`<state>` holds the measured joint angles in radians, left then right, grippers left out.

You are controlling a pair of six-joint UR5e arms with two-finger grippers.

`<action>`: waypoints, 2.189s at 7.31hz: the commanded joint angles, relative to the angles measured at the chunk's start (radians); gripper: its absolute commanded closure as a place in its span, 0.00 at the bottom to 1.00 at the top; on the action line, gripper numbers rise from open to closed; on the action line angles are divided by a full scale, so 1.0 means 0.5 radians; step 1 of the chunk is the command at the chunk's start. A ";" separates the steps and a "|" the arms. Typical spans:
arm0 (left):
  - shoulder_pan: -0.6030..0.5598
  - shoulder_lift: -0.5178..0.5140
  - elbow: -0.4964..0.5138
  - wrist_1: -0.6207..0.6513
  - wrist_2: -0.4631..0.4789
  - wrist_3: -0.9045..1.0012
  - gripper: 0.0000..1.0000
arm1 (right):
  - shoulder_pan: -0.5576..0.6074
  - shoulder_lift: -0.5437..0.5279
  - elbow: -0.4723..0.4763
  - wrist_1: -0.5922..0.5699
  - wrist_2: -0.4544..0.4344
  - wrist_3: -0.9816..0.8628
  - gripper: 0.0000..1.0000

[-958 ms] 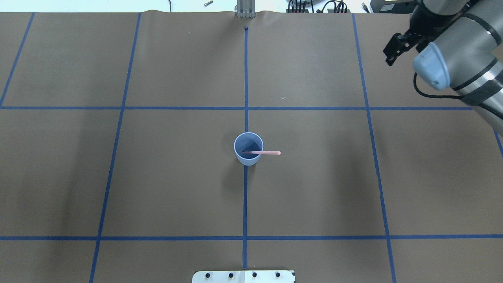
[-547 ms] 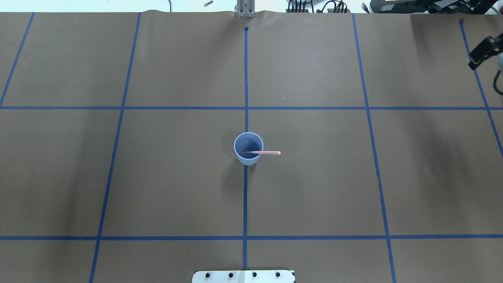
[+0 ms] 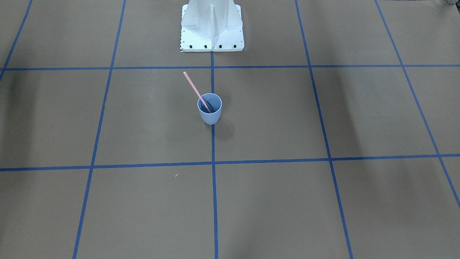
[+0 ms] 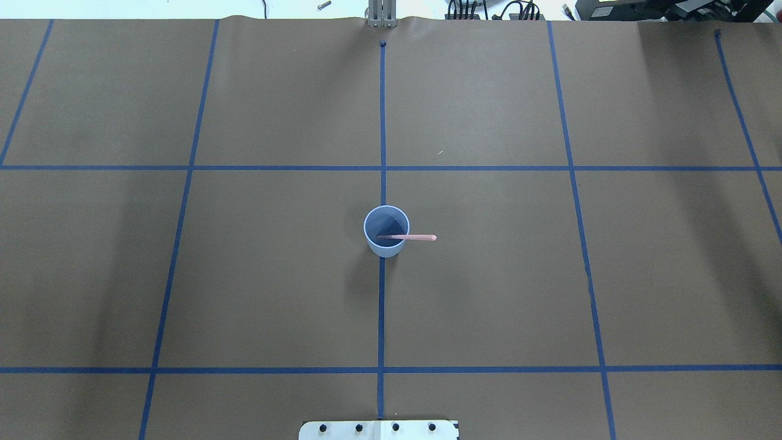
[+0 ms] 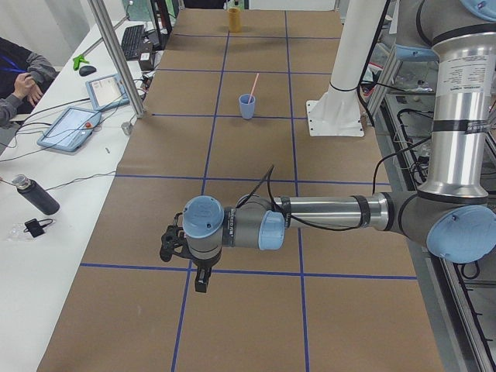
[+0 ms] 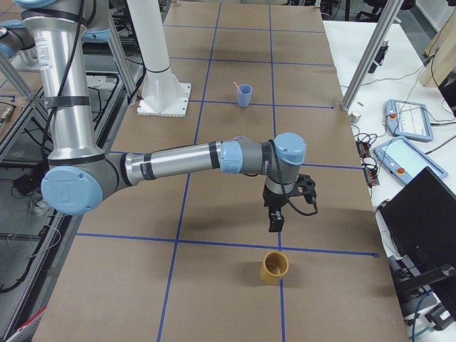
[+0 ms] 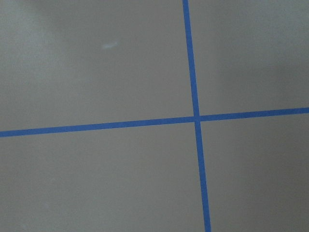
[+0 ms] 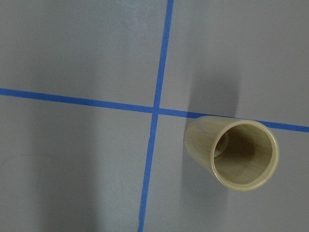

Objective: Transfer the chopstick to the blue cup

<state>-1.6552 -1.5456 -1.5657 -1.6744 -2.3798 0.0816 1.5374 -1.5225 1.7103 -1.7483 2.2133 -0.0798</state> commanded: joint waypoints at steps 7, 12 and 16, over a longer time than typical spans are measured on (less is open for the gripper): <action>-0.015 0.177 -0.029 -0.364 -0.085 0.006 0.01 | 0.015 -0.109 0.062 0.100 0.016 0.006 0.00; -0.015 0.171 -0.016 -0.327 -0.085 -0.025 0.01 | 0.015 -0.109 0.059 0.100 0.034 0.006 0.00; -0.015 0.167 -0.022 -0.327 -0.082 -0.022 0.01 | 0.012 -0.109 0.062 0.100 0.034 0.006 0.00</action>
<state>-1.6628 -1.4618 -1.5753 -1.8377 -2.4210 0.0700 1.5434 -1.5769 1.7409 -1.6981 2.2304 -0.0767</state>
